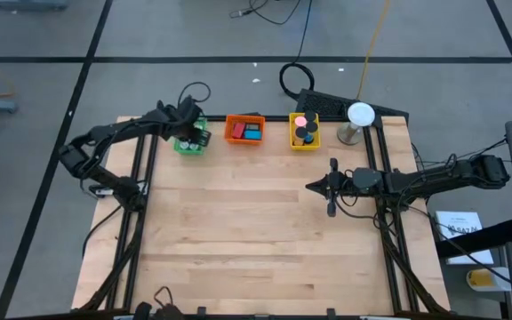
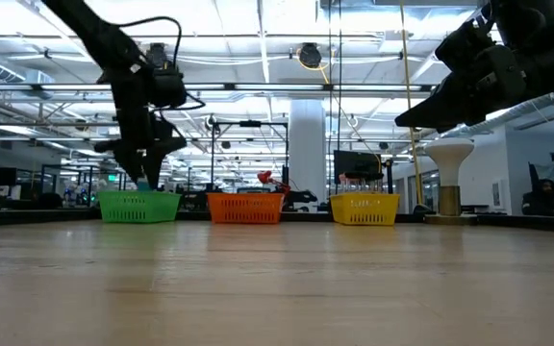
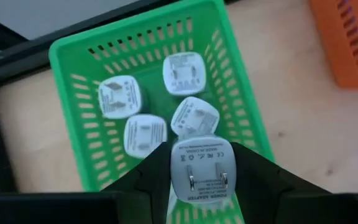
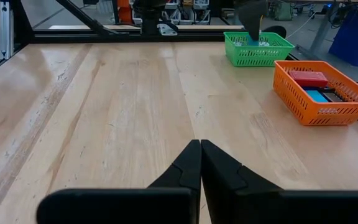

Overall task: Pick & Place Office items
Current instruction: Put the blue charger adaptor into the green bin

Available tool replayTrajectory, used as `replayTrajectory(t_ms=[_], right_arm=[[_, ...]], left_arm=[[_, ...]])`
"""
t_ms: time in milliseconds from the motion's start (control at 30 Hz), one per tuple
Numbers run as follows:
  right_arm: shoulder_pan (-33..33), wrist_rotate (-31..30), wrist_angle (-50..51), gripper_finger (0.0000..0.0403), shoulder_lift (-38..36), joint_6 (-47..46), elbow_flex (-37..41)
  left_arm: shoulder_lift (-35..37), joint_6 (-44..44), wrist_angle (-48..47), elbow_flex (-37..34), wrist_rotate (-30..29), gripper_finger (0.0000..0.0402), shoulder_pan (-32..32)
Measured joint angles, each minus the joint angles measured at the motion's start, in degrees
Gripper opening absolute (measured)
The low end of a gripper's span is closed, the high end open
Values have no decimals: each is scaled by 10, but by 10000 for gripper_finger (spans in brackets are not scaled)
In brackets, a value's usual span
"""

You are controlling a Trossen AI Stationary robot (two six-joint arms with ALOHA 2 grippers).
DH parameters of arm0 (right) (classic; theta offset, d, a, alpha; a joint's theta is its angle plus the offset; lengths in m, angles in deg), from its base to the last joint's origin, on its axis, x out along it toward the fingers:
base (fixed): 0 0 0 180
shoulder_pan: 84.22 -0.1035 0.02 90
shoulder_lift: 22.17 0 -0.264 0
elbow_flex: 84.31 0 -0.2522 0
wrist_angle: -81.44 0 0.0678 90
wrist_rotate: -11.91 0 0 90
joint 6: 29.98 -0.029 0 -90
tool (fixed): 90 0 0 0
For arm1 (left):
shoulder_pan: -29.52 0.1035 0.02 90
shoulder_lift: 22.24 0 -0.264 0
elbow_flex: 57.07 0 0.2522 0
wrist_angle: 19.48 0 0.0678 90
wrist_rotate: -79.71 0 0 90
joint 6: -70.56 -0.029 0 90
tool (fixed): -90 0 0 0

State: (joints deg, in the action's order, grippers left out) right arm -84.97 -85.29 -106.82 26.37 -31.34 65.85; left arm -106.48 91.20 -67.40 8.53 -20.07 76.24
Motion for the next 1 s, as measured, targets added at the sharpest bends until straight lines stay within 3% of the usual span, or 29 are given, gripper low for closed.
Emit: replayTrajectory(t_ms=[167,733,1000], right_arm=[[0,0,0,1,0,-5,0],[0,0,-1,1,0,-6,0],[0,0,-2,1,0,-6,0]], left_arm=[[0,-10,35,-26,35,142,36],[2,-6,74,-62,45,143,37],[-1,-5,55,-64,57,181,37]])
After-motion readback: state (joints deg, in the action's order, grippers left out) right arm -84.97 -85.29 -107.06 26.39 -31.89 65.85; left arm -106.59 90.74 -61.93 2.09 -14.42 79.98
